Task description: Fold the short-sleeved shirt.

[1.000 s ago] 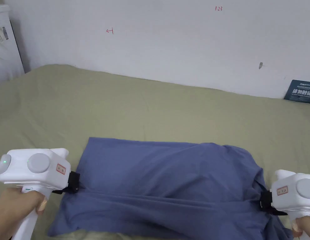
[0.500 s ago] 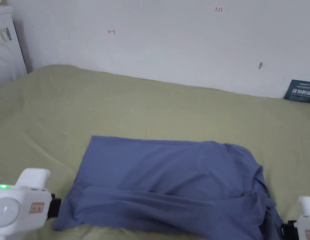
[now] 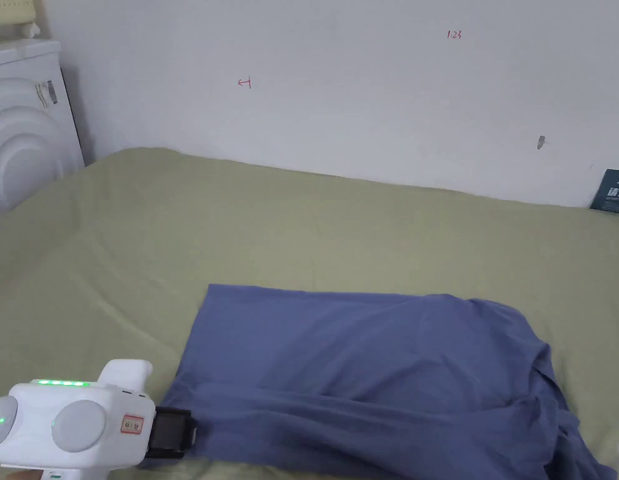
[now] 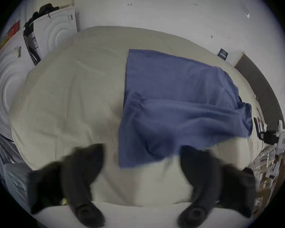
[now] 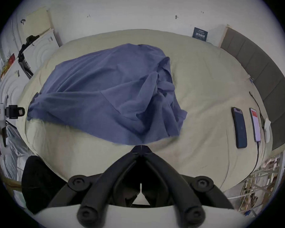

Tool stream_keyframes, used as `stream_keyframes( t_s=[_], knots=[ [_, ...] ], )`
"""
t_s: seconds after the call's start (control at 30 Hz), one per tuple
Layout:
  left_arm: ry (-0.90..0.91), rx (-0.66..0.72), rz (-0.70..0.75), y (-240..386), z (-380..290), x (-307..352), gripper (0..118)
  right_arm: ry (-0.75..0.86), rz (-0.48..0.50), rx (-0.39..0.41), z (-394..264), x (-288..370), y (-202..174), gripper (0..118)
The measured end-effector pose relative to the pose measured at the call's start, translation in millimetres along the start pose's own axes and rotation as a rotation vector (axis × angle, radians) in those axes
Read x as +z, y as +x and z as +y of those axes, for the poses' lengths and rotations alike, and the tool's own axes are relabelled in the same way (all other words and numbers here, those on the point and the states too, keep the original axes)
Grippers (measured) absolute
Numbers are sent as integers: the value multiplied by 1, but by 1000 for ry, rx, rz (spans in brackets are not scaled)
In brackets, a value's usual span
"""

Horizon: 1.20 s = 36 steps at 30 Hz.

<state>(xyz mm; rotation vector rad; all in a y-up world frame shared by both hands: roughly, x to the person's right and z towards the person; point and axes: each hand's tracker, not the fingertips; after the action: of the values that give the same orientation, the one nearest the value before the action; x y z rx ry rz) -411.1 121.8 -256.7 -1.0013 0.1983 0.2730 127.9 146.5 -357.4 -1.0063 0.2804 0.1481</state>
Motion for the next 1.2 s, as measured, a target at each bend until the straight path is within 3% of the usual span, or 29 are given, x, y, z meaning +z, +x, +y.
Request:
stream_keyframes(
  t_s=[0.2,0.23,0.3,0.37,0.5,0.67,0.7,0.73,0.8,0.83,0.97,1.2],
  knots=[
    [-96,-2,48,-6,17,-48,101,32,-13,-42,7,4,18,0],
    [-111,-4,45,-6,16,-52,83,34,-17,-47,9,4,20,0],
    [-115,13,45,-7,11,-51,61,35,-27,-66,12,-2,28,8],
    [-66,15,97,-4,8,-38,21,47,-10,-112,15,-12,37,76],
    [-59,46,21,2,4,-28,5,25,20,-138,22,-43,48,112],
    [-59,27,46,4,6,-27,5,-50,-7,-118,34,-93,51,93],
    [-63,35,44,4,6,-27,5,-59,-3,-124,35,-99,52,81],
    [-65,42,44,4,6,-28,5,-77,-5,-138,36,-105,53,55],
    [-67,52,40,1,7,-29,5,-73,-49,-117,35,-100,51,12],
    [-69,59,35,0,7,-29,5,-56,-23,-134,35,-95,52,7],
    [-66,67,28,-1,11,-20,5,-54,-20,-162,36,-73,53,6],
    [-29,16,-34,-2,18,19,4,-16,79,-218,35,-13,62,6]
  ],
)
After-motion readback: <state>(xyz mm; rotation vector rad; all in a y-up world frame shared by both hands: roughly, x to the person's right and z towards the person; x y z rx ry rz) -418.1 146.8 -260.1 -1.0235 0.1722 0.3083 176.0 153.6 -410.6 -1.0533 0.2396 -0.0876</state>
